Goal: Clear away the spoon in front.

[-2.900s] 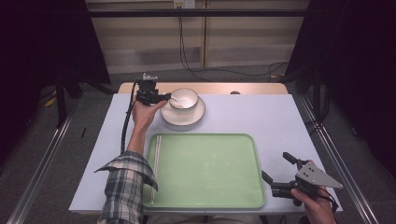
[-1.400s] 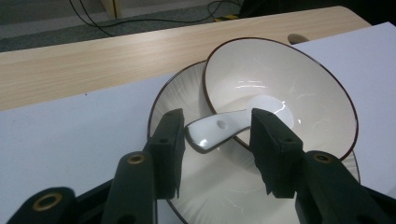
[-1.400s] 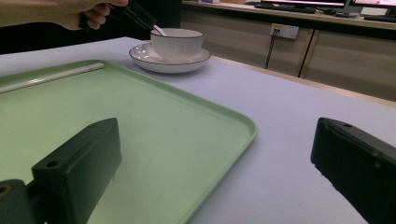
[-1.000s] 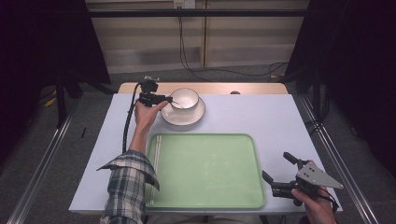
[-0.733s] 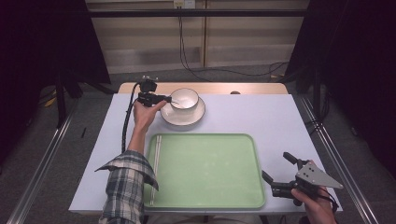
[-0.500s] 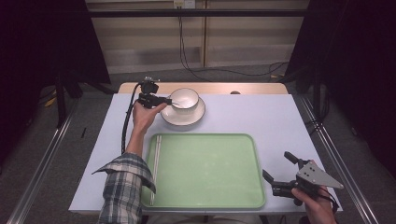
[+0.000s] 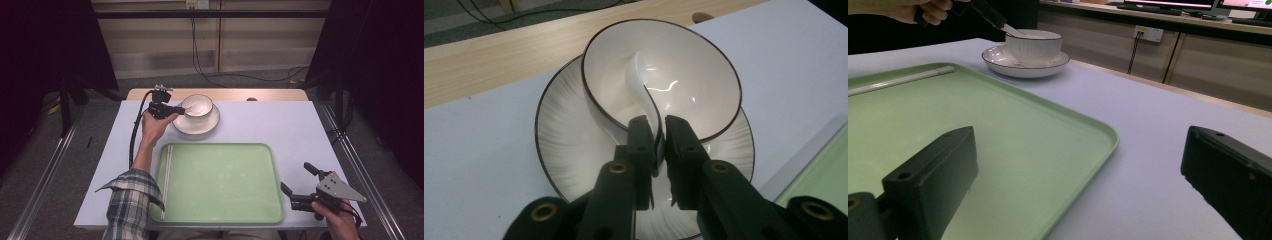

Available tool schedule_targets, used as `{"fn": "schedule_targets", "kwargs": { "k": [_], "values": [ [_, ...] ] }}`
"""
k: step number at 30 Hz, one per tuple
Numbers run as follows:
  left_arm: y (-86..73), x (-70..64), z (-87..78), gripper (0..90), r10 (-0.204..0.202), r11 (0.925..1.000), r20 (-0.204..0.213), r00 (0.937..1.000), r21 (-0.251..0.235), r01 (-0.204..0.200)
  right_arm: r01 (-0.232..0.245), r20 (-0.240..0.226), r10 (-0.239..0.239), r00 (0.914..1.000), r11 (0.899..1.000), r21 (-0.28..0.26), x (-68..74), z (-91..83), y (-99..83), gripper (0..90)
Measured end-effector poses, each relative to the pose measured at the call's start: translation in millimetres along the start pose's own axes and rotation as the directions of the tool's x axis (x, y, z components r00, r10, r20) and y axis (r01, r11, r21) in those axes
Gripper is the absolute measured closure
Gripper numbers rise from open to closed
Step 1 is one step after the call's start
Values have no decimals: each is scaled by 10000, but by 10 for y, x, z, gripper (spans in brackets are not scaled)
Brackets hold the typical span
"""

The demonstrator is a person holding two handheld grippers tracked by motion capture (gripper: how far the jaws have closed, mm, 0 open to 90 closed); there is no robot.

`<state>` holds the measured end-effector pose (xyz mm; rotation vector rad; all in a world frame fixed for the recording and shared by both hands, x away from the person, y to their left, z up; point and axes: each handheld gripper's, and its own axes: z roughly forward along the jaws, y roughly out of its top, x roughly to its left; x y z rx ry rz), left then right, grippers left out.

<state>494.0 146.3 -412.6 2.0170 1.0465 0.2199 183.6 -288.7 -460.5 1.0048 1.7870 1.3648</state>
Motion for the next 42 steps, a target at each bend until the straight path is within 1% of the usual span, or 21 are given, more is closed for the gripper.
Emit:
{"fn": "schedule_targets", "kwargs": {
  "k": [4,6,9,12,13,15,16,19,20,22,25,26,27,28,31,33,35,37,38,40,42],
  "values": [
    [4,-8,-9,850,149,9997,261,9995,191,-154,67,239,-65,9997,10000,-67,-11,-2,3,14],
    [-1,-39,-4,855,114,9999,219,9997,109,-117,101,283,-100,9995,9999,-39,-11,-2,2,13],
    [14,-60,-5,862,220,9995,162,9996,231,-224,117,217,-117,9997,9999,-17,-12,4,1,13],
    [0,-61,-12,864,-120,9999,109,9999,40,119,71,233,-70,9997,10000,-47,-5,2,3,13],
    [-7,-47,-23,864,63,9999,54,10000,100,-64,47,255,-45,9997,10000,-60,-6,3,3,13],
    [-14,-44,-31,864,-29,10000,78,10000,33,29,23,220,-22,9998,10000,-30,-8,1,3,13],
    [-18,-42,-40,864,-58,10000,-60,10000,-48,58,70,229,-68,9997,10000,-56,-6,3,3,13],
    [-18,-45,-62,865,-20,10000,-133,9999,-23,20,11,185,-10,9998,10000,-41,-8,1,3,13],
    [-16,-46,-72,865,46,10000,-164,9999,-65,-47,13,186,-12,9998,10000,-42,-8,1,3,13],
    [-13,-65,-78,866,-188,9993,-184,9997,-320,182,31,251,-31,9997,10000,-10,-6,1,4,13],
    [-10,-79,-93,866,-232,9987,-218,9995,-452,222,57,221,-56,9997,10000,-50,-8,6,4,13],
    [-10,-85,-94,866,-222,9988,-223,9995,-446,212,56,239,-55,9997,10000,-29,-8,5,4,13],
    [-8,-74,-112,866,37,9996,-279,9996,-291,-45,32,215,-32,9998,10000,-16,-7,3,4,13],
    [-9,-81,-115,866,-113,9991,-324,9994,-415,100,23,229,-23,9997,10000,-16,-7,2,4,13],
    [2,-95,-126,866,-238,9976,-238,9994,-651,222,27,212,-27,9998,10000,-22,-7,2,5,14],
    [13,-99,-152,866,-134,9976,-159,9998,-680,123,53,195,-53,9998,10000,-20,-6,2,5,13],
    [19,-118,-169,866,-192,9965,-232,9995,-819,172,34,183,-33,9998,10000,-41,-7,2,6,13],
    [20,-122,-196,866,-34,9970,-295,9996,-780,11,53,184,-52,9998,10000,-68,-9,3,5,13],
    [21,-139,-208,866,-146,9960,-304,9994,-891,118,48,227,-46,9997,10000,-72,-6,4,5,13],
    [18,-148,-258,866,6,9954,-270,9996,-952,-32,48,240,-46,9997,10000,-77,-5,4,5,13],
    [18,-179,-297,866,-59,9931,-278,9996,-1170,26,46,232,-45,9997,10000,-78,-4,2,6,14]
  ]
}}
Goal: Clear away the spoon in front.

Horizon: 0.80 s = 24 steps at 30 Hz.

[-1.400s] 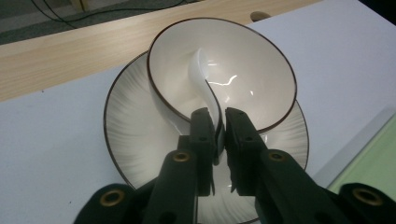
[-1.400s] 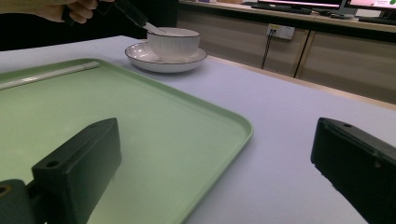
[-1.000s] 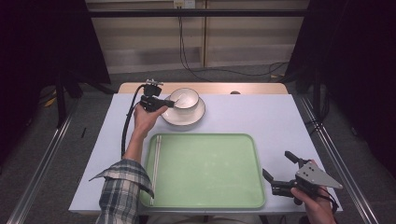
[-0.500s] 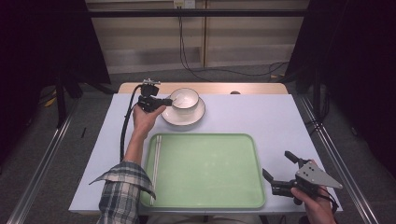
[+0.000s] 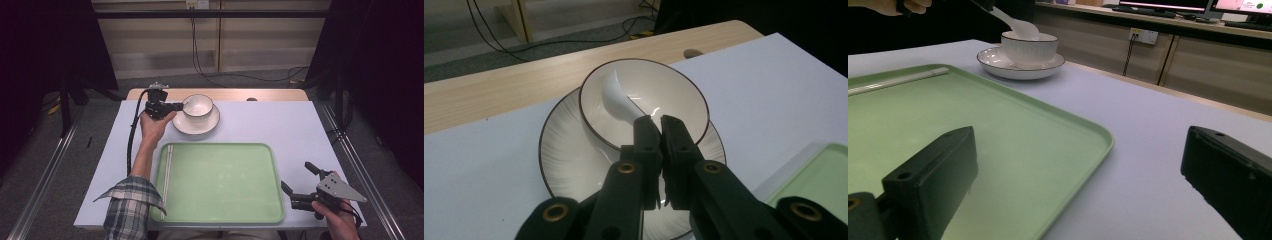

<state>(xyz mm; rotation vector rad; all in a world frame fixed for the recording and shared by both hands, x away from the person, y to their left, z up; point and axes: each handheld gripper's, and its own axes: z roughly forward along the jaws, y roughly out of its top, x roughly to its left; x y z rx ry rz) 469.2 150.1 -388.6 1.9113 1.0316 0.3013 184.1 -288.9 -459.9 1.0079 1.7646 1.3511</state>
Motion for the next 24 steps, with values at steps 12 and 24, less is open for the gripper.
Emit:
{"fn": "schedule_targets", "kwargs": {
  "k": [12,24],
  "values": [
    [-65,-97,-204,866,113,9981,-98,9999,-604,-118,86,-35,-86,10000,10000,14,2,3,3,13],
    [-132,-212,-395,866,347,9939,-128,9993,-1046,-358,79,-108,-79,9999,10000,-14,15,4,6,14]
  ]
}}
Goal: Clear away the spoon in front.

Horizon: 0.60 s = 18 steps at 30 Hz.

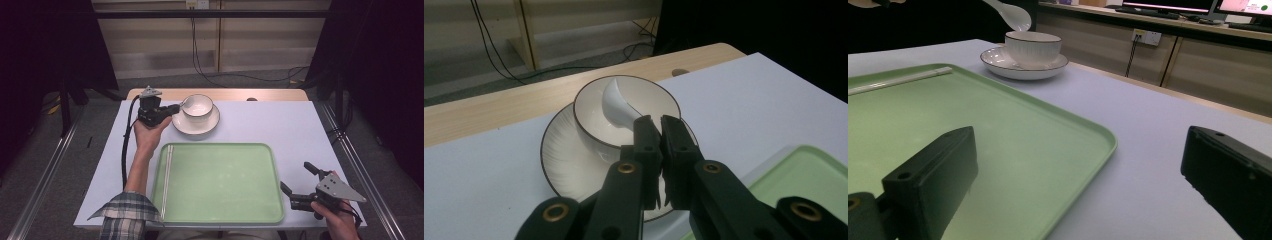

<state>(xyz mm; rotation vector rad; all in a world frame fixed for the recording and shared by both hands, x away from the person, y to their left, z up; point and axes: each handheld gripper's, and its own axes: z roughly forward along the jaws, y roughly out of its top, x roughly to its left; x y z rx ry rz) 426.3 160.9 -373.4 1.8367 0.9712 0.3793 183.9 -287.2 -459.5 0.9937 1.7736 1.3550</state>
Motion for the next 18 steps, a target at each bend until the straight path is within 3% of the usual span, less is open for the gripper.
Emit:
{"fn": "schedule_targets", "kwargs": {
  "k": [8,12,15,18],
  "values": [
    [-27,-151,-162,866,262,9995,-113,9996,-179,-264,11,-97,-11,10000,10000,2,5,0,3,13],
    [-89,-158,-252,866,-282,9981,-7,9996,-556,281,43,-78,-43,10000,10000,-6,7,0,3,14],
    [-143,-198,-317,865,-156,9984,-219,9996,-540,144,72,-46,-72,10000,10000,-13,3,5,1,13],
    [-188,-236,-354,866,-379,9973,-262,9989,-639,362,59,-27,-59,10000,10000,31,5,5,3,13]
  ]
}}
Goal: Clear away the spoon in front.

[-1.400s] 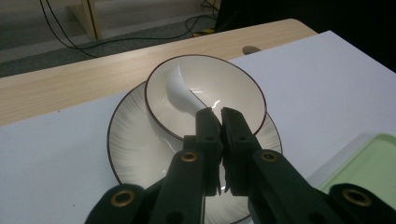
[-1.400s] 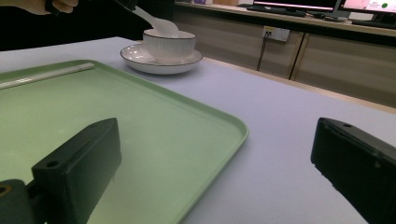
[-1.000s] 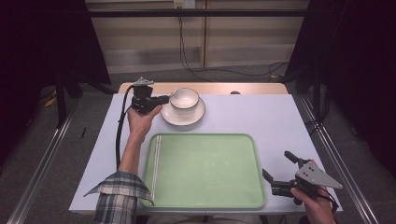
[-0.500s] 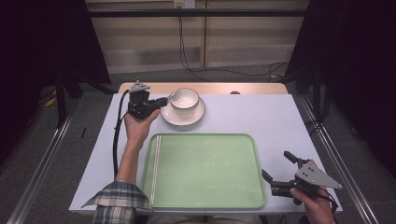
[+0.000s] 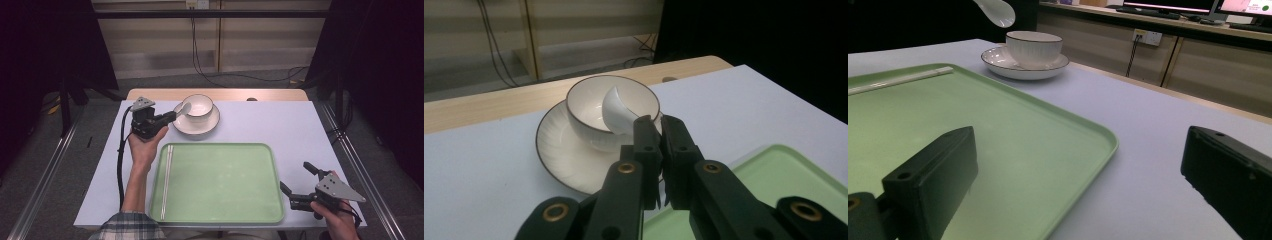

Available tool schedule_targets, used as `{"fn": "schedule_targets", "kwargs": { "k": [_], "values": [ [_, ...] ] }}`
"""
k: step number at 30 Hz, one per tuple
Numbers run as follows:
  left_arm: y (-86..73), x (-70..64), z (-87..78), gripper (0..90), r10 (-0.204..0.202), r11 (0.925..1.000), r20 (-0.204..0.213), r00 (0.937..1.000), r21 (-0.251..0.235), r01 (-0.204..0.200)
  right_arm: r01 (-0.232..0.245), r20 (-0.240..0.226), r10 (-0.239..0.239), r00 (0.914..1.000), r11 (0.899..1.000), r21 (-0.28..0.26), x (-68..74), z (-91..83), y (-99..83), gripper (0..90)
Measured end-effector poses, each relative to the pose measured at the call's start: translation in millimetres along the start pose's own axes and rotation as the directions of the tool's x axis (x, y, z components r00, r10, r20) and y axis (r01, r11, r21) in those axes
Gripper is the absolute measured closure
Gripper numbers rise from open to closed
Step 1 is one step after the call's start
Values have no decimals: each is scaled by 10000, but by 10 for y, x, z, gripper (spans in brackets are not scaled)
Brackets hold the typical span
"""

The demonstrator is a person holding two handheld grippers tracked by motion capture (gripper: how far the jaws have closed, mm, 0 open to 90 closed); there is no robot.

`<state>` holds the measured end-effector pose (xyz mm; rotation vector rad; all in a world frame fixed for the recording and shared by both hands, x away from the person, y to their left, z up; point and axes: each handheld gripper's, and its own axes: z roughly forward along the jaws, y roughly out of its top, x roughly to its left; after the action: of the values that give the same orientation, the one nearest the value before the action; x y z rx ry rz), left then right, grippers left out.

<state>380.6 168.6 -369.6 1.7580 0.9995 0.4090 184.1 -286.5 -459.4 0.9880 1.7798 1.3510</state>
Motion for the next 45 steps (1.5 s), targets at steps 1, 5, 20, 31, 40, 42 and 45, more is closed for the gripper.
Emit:
{"fn": "schedule_targets", "kwargs": {
  "k": [1,5,20,31,40,42,45],
  "values": [
    [-10,-2,-13,866,10,10000,81,10000,-1,-10,13,-17,-13,10000,10000,-10,0,2,0,14],
    [-43,-22,-70,866,-4,10000,59,10000,-56,4,-7,-31,7,10000,10000,-9,-2,1,0,13],
    [-404,-156,-226,866,-363,9993,297,9989,-104,366,30,-111,-30,9999,10000,-41,-2,3,2,13],
    [-606,-286,-410,866,-524,9980,53,9986,-349,526,32,-70,-32,10000,10000,-38,-2,2,4,13],
    [-783,-347,-407,866,-619,9978,-75,9981,-245,617,28,-126,-29,9999,10000,-44,2,6,6,14],
    [-821,-379,-409,866,-650,9975,-34,9979,-283,649,14,-116,-15,9999,10000,-66,2,3,7,14],
    [-870,-429,-373,866,-609,9981,-90,9981,-122,608,-24,-107,24,9999,10000,-37,0,6,6,14]
  ]
}}
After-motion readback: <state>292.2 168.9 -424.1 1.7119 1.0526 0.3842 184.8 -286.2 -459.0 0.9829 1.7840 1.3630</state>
